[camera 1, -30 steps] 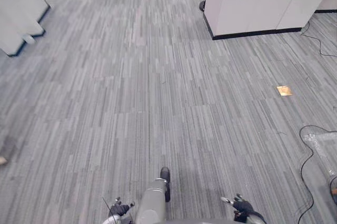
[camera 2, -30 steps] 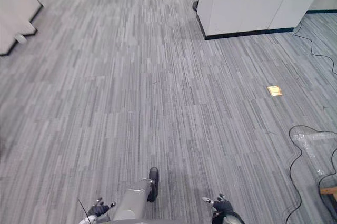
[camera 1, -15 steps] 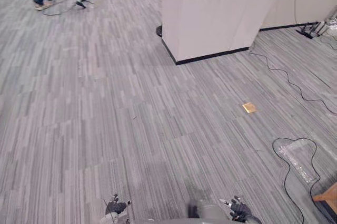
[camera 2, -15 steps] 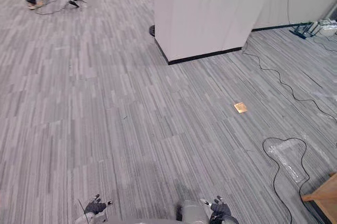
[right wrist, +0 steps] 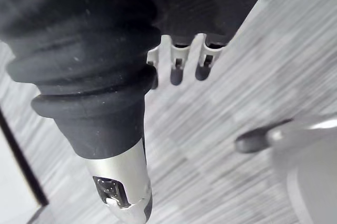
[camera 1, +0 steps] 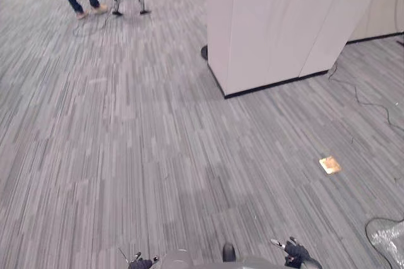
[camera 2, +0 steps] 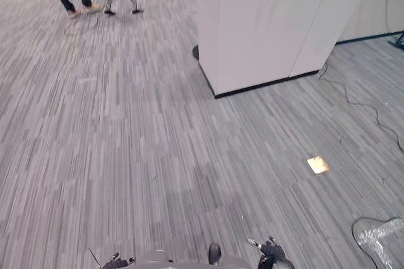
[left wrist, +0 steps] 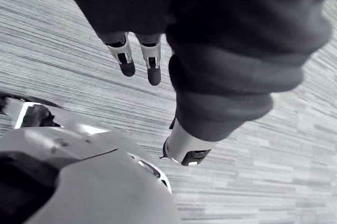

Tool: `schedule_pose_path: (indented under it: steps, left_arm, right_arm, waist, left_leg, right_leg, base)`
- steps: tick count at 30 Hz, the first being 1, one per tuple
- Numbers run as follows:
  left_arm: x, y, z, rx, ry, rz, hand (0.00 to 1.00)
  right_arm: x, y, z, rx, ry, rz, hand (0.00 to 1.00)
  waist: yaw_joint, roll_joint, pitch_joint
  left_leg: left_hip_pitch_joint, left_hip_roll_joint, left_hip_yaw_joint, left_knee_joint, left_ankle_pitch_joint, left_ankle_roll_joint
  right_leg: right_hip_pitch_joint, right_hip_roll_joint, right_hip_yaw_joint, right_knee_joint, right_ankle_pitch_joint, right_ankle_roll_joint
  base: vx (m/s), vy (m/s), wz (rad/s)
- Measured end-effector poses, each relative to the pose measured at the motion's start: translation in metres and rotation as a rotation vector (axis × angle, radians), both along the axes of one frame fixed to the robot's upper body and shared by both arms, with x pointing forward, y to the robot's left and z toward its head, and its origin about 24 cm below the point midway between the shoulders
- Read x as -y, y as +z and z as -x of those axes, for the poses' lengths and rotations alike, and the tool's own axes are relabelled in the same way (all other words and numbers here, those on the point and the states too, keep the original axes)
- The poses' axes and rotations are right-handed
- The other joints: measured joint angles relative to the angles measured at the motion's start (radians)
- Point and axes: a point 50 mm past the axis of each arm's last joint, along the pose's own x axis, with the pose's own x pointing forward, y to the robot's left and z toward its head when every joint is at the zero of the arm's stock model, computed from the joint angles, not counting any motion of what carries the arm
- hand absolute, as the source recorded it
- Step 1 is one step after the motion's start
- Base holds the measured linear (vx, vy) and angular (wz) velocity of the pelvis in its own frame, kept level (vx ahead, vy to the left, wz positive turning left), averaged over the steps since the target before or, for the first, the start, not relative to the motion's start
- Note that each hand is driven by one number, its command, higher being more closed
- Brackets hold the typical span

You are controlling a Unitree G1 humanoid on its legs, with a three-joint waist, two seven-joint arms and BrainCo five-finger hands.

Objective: Organize washtable

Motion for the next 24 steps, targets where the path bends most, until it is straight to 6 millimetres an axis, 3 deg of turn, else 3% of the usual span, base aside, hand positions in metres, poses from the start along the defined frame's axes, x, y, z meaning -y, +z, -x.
schedule_pose_path:
  steps: [2,3,4,5,7,10,12,15,18,20,21,24]
  left_arm:
    - [0.001,0.000,-0.002,0.005,-0.002,0.001,0.00]
    - [0.001,0.000,-0.002,0.006,-0.007,0.000,0.00]
    - [0.006,0.000,-0.003,0.001,-0.029,0.001,0.00]
    - [0.013,-0.002,-0.002,-0.011,-0.032,0.014,0.00]
    - [0.009,-0.001,-0.005,-0.006,-0.053,-0.002,0.00]
    - [-0.004,0.003,-0.014,0.009,-0.112,-0.042,0.00]
    - [-0.004,0.005,-0.026,0.029,-0.142,-0.050,0.00]
    - [-0.003,0.008,-0.045,0.064,-0.163,-0.060,0.00]
    - [0.001,0.009,-0.053,0.081,-0.161,-0.052,0.00]
    - [0.004,0.009,-0.053,0.084,-0.158,-0.043,0.00]
    - [0.005,0.003,-0.033,0.033,-0.145,-0.034,0.00]
    - [0.005,0.003,-0.033,0.033,-0.144,-0.034,0.00]
  right_arm:
    - [-0.006,0.007,-0.019,0.068,0.046,0.010,0.00]
    - [-0.005,0.008,-0.021,0.078,0.049,0.015,0.00]
    - [-0.004,0.008,-0.020,0.083,0.057,0.024,0.00]
    - [0.001,0.006,-0.012,0.053,0.081,0.044,0.00]
    - [-0.003,0.003,-0.004,0.031,0.085,0.032,0.00]
    - [-0.024,-0.004,0.006,-0.022,0.146,-0.006,0.00]
    - [-0.026,-0.005,0.007,-0.028,0.158,-0.003,0.00]
    - [-0.024,-0.008,0.015,-0.073,0.179,0.009,0.00]
    - [-0.023,-0.010,0.023,-0.096,0.170,0.008,0.00]
    - [-0.022,-0.011,0.024,-0.098,0.162,0.008,0.00]
    - [-0.024,-0.009,0.015,-0.078,0.181,0.009,0.00]
    - [-0.024,-0.009,0.015,-0.078,0.181,0.009,0.00]
  waist:
    - [0.005,-0.005,-0.003]
    - [0.006,-0.004,-0.004]
    - [0.013,0.012,-0.013]
    - [0.021,0.035,-0.028]
    - [0.015,0.018,-0.029]
    - [-0.010,-0.041,-0.052]
    - [-0.031,-0.048,-0.056]
    - [-0.067,-0.047,-0.056]
    - [-0.069,-0.050,-0.055]
    - [-0.070,-0.052,-0.055]
    - [-0.064,-0.084,-0.047]
    - [-0.063,-0.084,-0.047]
  left_leg:
    - [0.006,-0.047,-0.065,-0.439,0.010,-0.021]
    - [0.017,-0.066,-0.088,-0.553,0.029,-0.040]
    - [0.032,-0.073,-0.110,-0.722,0.102,-0.070]
    - [0.055,-0.070,-0.088,-0.765,0.245,-0.041]
    - [0.078,-0.082,-0.028,-0.774,0.236,-0.035]
    - [0.114,-0.118,0.119,-0.812,0.210,-0.005]
    - [0.114,-0.125,0.166,-0.818,0.200,0.007]
    - [0.118,-0.126,0.206,-0.822,0.191,0.011]
    - [0.128,-0.127,0.229,-0.829,0.183,0.012]
    - [0.128,-0.134,0.238,-0.835,0.183,0.012]
    - [0.179,-0.205,0.190,-0.930,0.212,0.028]
    - [0.179,-0.205,0.190,-0.930,0.212,0.028]
  right_leg:
    - [0.005,-0.025,0.084,-0.005,-0.020,0.032]
    - [-0.001,-0.031,0.107,-0.002,-0.029,0.046]
    - [-0.011,-0.033,0.146,0.009,-0.046,0.073]
    - [-0.025,-0.032,0.203,0.023,-0.072,0.112]
    - [-0.032,-0.054,0.230,0.043,-0.078,0.145]
    - [-0.088,-0.085,0.313,0.036,-0.071,0.164]
    - [-0.105,-0.089,0.341,0.015,-0.041,0.193]
    - [-0.134,-0.085,0.359,-0.004,0.013,0.202]
    - [-0.150,-0.085,0.357,-0.011,0.029,0.192]
    - [-0.152,-0.092,0.350,-0.027,0.035,0.184]
    - [-0.148,-0.150,0.195,-0.067,0.041,0.185]
    - [-0.148,-0.150,0.195,-0.067,0.041,0.185]
  base:
    - [0.38,0.201,-0.97]
    - [0.29,0.222,-1.10]
    - [0.27,0.272,-1.32]
    - [0.27,0.291,-1.32]
    - [0.23,0.297,-0.95]
    - [0.10,0.240,-1.15]
    - [0.00,0.140,-0.99]
    - [-0.05,0.061,-0.81]
    - [-0.09,0.002,-0.54]
    - [-0.09,-0.027,-0.23]
    - [-0.02,-0.007,-0.04]
    - [0.00,0.000,0.00]
